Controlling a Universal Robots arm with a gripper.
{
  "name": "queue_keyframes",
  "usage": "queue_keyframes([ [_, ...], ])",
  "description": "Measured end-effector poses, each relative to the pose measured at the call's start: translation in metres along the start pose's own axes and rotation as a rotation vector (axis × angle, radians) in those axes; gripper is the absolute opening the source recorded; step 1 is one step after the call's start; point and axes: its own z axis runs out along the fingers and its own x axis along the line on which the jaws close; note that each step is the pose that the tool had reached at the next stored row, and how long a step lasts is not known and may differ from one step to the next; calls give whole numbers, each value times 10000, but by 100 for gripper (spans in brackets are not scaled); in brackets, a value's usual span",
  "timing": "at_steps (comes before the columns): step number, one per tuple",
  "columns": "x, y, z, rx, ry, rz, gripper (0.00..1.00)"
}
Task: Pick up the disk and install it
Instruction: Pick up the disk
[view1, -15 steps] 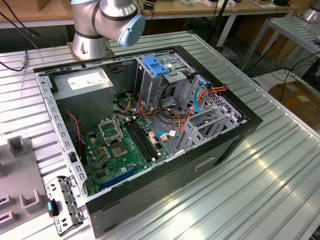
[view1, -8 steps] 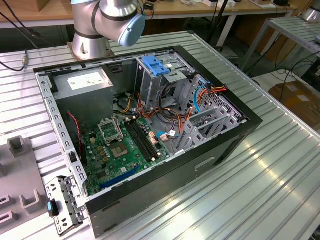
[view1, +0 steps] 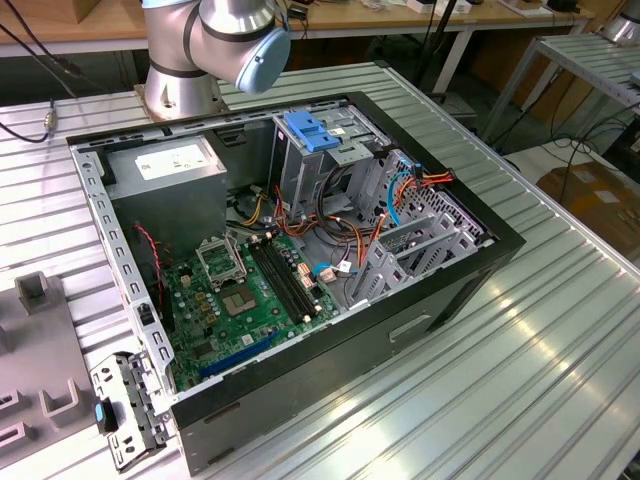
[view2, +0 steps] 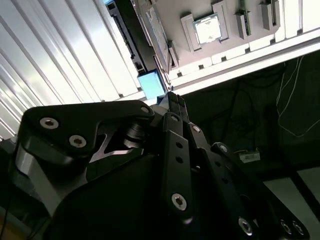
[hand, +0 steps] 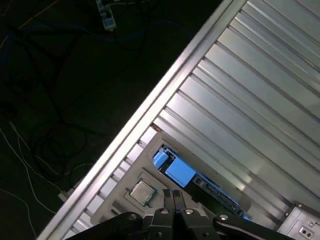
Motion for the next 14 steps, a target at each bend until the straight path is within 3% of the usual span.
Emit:
queue_keyframes([
  [10,0,0,1,1,51,-1255,11],
  [14,0,0,0,3,83,-1965,11],
])
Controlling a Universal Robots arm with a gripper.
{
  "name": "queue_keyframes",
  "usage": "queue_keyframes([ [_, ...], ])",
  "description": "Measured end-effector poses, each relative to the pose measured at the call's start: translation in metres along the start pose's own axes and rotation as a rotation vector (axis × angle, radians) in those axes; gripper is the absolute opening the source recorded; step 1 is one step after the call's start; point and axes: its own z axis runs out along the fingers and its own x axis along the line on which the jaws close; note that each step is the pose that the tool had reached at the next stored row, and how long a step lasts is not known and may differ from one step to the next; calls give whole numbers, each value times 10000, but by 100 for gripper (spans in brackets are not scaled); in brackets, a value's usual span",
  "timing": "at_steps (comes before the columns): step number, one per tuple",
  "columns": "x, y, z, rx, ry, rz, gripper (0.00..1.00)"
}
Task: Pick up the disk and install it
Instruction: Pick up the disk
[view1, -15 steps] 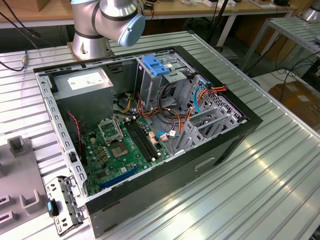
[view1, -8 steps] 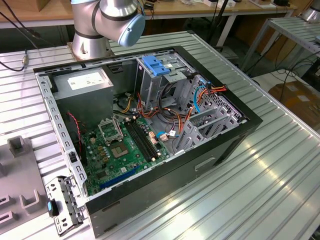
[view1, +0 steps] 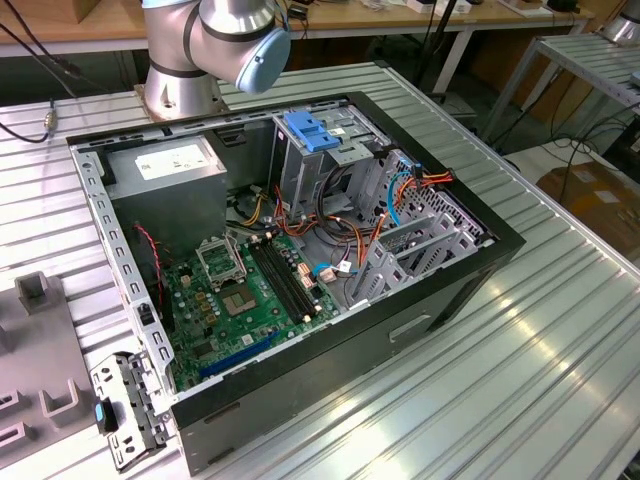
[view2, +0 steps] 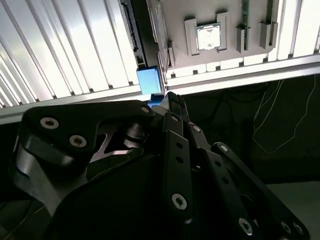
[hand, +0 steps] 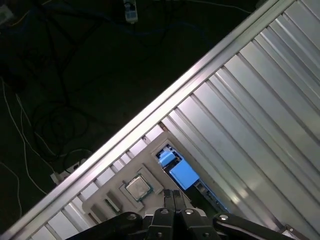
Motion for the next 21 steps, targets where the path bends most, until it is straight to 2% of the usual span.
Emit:
queue_keyframes([
  [9,0,0,0,1,78,-1914,11],
  [10,0,0,1,1,93,-2322,11],
  [12,0,0,2,0,109,-2699,11],
  [17,0,0,7,0,162,-4042,11],
  [18,0,0,10,1,168,-4182,11],
  [20,-10,7,24,42,156,-4375,11],
  [21,-23,17,38,89,136,-4490,11],
])
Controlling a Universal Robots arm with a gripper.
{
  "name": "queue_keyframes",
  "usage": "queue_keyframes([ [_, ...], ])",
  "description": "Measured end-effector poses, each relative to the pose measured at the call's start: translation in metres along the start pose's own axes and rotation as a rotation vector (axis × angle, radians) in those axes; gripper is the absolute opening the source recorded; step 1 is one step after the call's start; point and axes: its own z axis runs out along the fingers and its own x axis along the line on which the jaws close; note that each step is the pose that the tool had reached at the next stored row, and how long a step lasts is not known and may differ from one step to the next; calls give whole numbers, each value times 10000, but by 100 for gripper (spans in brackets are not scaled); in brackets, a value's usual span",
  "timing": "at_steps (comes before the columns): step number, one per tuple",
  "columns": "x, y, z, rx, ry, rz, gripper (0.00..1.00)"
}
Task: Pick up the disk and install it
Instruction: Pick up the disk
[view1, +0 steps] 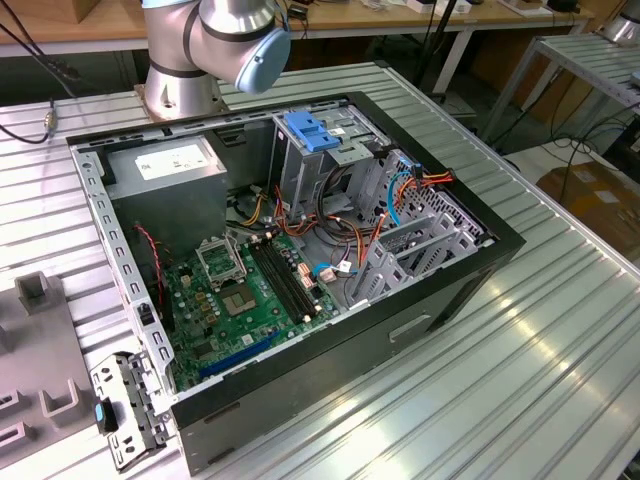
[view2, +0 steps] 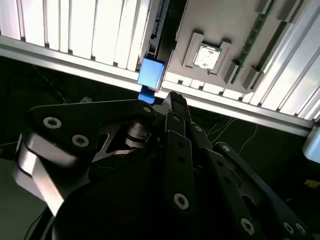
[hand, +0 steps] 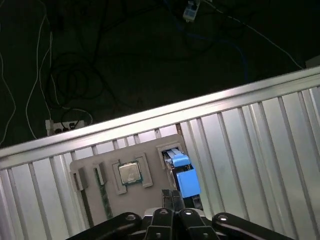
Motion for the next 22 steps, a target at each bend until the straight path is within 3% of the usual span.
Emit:
queue_keyframes([
  [3,-29,6,23,48,6,-218,17],
  [7,-74,16,65,74,32,-716,42],
  [11,-82,16,111,88,64,-1612,60],
  [13,-81,15,150,91,83,-2218,60],
  [17,-106,20,214,141,79,-2287,60],
  [22,-135,24,306,151,78,-2289,60],
])
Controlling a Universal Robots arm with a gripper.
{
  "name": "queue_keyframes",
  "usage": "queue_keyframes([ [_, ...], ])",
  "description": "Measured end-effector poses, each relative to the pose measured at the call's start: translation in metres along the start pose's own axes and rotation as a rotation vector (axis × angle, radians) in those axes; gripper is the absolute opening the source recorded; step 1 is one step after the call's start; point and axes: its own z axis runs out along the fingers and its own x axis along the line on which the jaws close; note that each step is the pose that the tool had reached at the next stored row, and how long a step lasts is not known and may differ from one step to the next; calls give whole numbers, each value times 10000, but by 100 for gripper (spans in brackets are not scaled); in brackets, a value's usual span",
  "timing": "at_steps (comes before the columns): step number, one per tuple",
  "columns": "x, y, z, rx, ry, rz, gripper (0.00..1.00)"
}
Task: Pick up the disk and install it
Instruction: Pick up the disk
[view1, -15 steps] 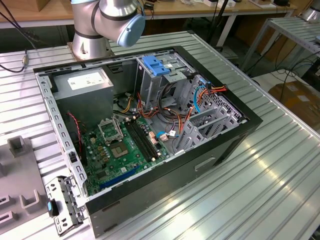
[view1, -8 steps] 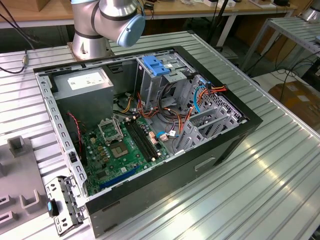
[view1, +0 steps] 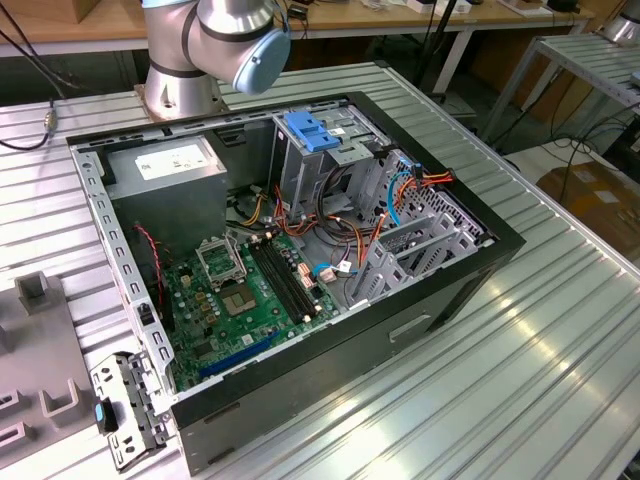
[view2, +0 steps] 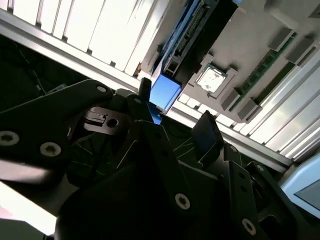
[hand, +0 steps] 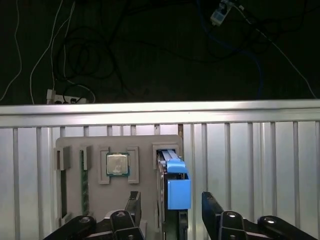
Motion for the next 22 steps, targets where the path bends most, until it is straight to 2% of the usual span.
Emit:
queue_keyframes([
  [2,-1,0,88,-2,1,1,60],
  [9,-1,1,223,0,-1,1,60],
  [13,0,23,263,31,-47,-13,60],
  [22,0,22,418,33,-47,-20,60],
])
